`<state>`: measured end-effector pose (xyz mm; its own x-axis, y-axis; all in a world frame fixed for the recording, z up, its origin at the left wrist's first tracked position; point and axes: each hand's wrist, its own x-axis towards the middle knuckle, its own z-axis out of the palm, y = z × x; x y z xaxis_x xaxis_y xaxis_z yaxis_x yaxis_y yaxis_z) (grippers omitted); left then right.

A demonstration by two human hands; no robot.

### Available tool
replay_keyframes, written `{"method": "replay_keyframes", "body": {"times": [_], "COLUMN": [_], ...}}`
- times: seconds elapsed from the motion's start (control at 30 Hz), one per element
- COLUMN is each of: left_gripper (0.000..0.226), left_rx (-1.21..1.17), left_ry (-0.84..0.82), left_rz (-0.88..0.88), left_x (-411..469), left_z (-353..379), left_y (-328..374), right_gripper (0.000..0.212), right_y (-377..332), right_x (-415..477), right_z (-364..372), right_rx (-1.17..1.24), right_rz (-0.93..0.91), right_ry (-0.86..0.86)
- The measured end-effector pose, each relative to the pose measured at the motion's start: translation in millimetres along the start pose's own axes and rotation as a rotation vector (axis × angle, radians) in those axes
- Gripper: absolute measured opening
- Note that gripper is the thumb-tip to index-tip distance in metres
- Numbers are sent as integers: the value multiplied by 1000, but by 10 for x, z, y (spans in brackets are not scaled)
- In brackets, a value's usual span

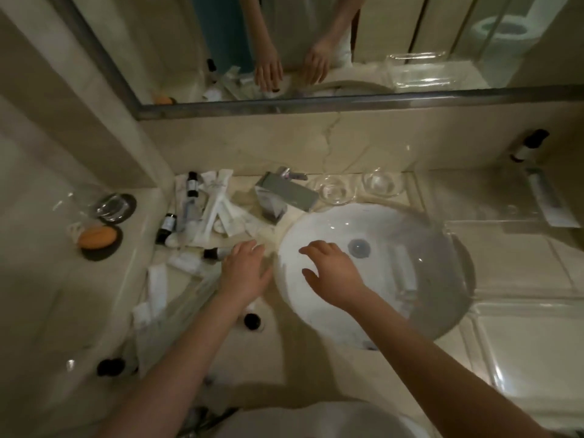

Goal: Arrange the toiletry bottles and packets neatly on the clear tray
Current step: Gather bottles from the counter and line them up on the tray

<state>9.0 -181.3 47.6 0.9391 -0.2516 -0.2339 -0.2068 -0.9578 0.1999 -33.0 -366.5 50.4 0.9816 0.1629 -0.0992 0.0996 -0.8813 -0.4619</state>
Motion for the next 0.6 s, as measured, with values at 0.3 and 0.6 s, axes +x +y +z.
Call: {"method": "replay_keyframes", "body": {"times": [0.3, 0.6], "left_gripper": [57, 52], "left_rx": [34, 21], "left_ry": [-89, -98], "left_rz": [-172, -93], "left_x": [-64, 99], "left_z": [-104, -2], "left_y": [-1289, -1438], "right_gripper": [50, 35], "right_y": [-917, -1003], "right_x": [347, 109], "right_z": [501, 717], "right_rx": [-104, -125], "right_rz": [-63, -160], "right_ry": [-406, -510]}}
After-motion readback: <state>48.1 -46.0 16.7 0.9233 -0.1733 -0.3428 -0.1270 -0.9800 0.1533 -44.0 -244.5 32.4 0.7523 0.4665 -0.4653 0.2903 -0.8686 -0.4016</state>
